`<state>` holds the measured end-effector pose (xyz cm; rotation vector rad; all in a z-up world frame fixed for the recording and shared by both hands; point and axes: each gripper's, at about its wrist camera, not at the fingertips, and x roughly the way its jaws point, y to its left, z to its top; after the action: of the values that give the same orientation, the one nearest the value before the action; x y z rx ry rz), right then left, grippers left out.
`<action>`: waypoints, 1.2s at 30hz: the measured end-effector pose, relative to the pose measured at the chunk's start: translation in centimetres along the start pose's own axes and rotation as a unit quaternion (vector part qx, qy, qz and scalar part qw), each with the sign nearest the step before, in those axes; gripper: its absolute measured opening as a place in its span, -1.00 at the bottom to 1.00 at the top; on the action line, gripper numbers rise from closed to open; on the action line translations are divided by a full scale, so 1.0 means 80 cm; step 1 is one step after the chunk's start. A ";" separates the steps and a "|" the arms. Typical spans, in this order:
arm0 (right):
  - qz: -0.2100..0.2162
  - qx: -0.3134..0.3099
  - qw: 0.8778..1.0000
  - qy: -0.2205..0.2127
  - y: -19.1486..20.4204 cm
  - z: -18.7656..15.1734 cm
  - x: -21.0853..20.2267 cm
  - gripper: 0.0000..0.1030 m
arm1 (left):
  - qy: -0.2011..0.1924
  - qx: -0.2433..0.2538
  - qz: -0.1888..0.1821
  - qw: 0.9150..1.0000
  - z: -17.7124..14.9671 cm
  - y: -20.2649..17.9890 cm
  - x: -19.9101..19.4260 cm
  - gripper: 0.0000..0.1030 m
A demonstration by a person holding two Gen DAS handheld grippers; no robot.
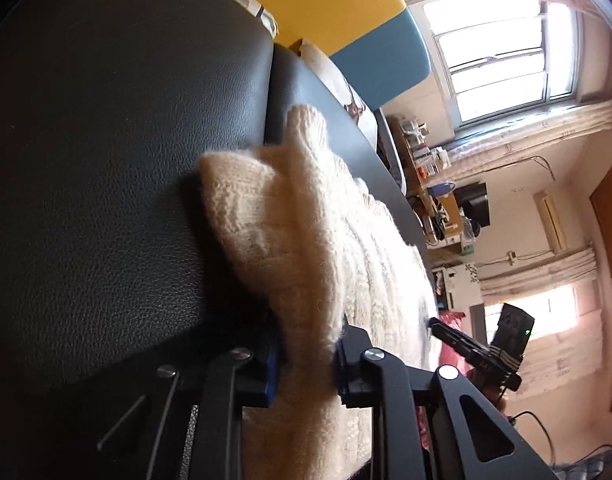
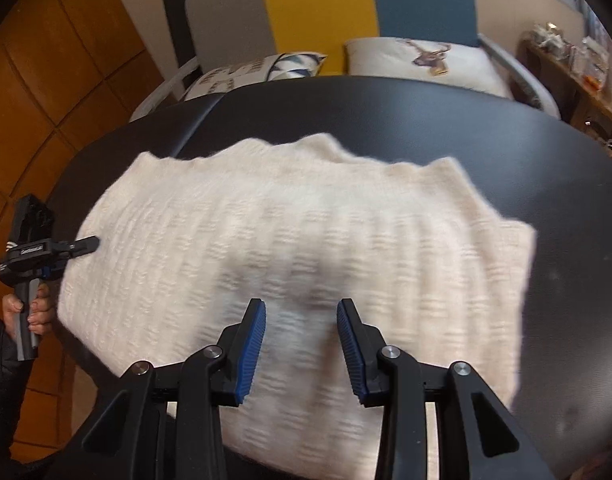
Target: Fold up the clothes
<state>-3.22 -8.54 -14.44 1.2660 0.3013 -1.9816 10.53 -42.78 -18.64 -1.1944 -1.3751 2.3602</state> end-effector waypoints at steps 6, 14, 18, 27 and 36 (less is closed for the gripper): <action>0.026 0.005 1.000 -0.011 -0.047 -0.016 -0.027 -0.28 | -0.053 0.008 -0.020 0.998 -0.014 -0.021 -0.018 -0.66; 0.014 0.025 0.999 0.018 -0.094 -0.037 -0.014 -0.39 | -0.079 -0.001 -0.064 0.995 -0.015 -0.058 -0.036 -0.66; 0.033 0.034 0.999 0.025 -0.108 -0.044 -0.007 -0.43 | -0.081 -0.001 -0.085 0.993 -0.014 -0.082 -0.040 -0.66; 0.059 0.039 0.997 0.015 -0.127 -0.051 -0.012 -0.39 | -0.092 0.025 -0.096 0.991 -0.013 -0.166 -0.036 -0.66; 0.073 0.027 0.997 0.015 -0.129 -0.056 0.002 -0.39 | -0.068 0.064 -0.085 0.992 -0.028 -0.260 -0.001 -0.66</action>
<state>-7.43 0.96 -18.72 1.3155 0.1646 -1.8584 7.10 -29.58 -2.73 -0.8607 -1.2852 2.4054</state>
